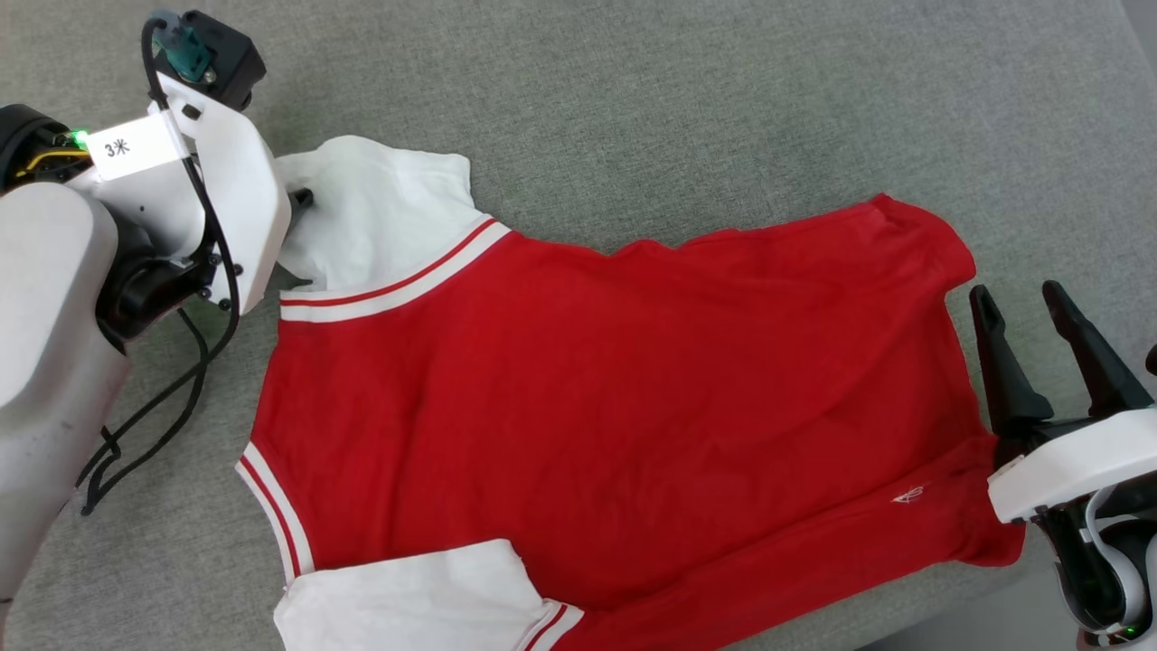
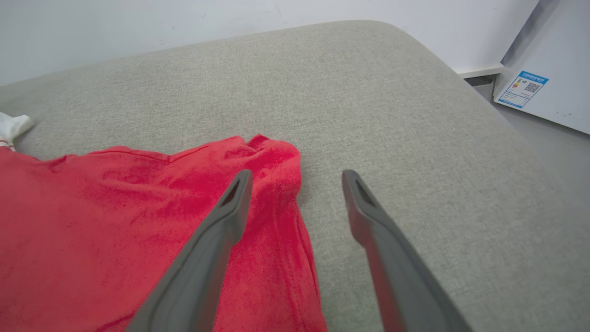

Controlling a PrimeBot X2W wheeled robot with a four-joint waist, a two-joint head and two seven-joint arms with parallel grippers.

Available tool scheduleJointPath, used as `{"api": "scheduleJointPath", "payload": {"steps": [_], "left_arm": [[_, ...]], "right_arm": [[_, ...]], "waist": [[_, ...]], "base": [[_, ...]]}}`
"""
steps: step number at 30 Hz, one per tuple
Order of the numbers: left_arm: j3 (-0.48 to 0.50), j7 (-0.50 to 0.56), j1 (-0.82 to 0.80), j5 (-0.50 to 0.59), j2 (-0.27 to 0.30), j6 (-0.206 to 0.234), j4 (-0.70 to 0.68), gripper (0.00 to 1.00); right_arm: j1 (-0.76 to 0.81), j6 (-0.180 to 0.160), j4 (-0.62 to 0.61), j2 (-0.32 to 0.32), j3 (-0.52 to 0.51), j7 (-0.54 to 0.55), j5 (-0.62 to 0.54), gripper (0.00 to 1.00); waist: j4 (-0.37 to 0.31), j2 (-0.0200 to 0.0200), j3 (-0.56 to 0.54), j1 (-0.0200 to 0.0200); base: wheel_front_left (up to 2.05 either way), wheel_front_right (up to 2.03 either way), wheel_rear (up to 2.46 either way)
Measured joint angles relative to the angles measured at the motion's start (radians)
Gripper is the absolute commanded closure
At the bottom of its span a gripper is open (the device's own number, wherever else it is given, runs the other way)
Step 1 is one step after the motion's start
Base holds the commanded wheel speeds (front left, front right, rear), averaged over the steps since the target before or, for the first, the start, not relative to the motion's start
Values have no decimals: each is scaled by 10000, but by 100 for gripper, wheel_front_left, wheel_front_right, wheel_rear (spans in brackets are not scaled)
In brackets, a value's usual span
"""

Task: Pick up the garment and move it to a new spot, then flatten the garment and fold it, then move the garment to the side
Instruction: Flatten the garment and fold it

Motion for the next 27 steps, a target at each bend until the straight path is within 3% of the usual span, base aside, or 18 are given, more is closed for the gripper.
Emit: {"api": "scheduleJointPath", "payload": {"steps": [5, 6, 7, 8, 18, 23, 27], "left_arm": [[-180, 35, -87, -75, 8, -27, 251, 0], [-205, 48, -92, -132, 6, -27, 265, 40], [-244, 4, -92, -182, 4, -27, 268, 87], [-278, -119, -88, -236, -2, -27, 265, 100], [-397, -2253, 97, -209, -318, -40, 663, 100], [-435, -3336, 135, -301, -353, -40, -8, 100], [-685, -3994, 428, -257, -261, -42, -886, 100]], "right_arm": [[-47, 0, 109, -8, 169, -67, 94, 0], [-63, 0, 119, -15, 184, -71, 104, 0], [-76, 0, 125, -25, 199, -90, 107, 0], [-89, 0, 136, -36, 207, -98, 128, 0], [-145, 0, -35, -800, 232, 642, 82, 0], [-243, 0, -198, -1549, 318, 1873, 54, 0], [-287, 2, -288, -2397, 614, 3536, 203, 0]], "waist": [[-42, 0, 93, 0], [-41, 0, 99, 0], [-38, 0, 103, -1], [-31, 0, 100, 0], [423, 0, -436, 0], [863, 0, -820, -1], [1347, 0, -1083, -1]], "base": [[0, 0, 0], [0, 0, 0], [0, 0, 0], [0, 0, 0], [0, 0, 0], [0, 0, 0], [0, 0, 0]]}}
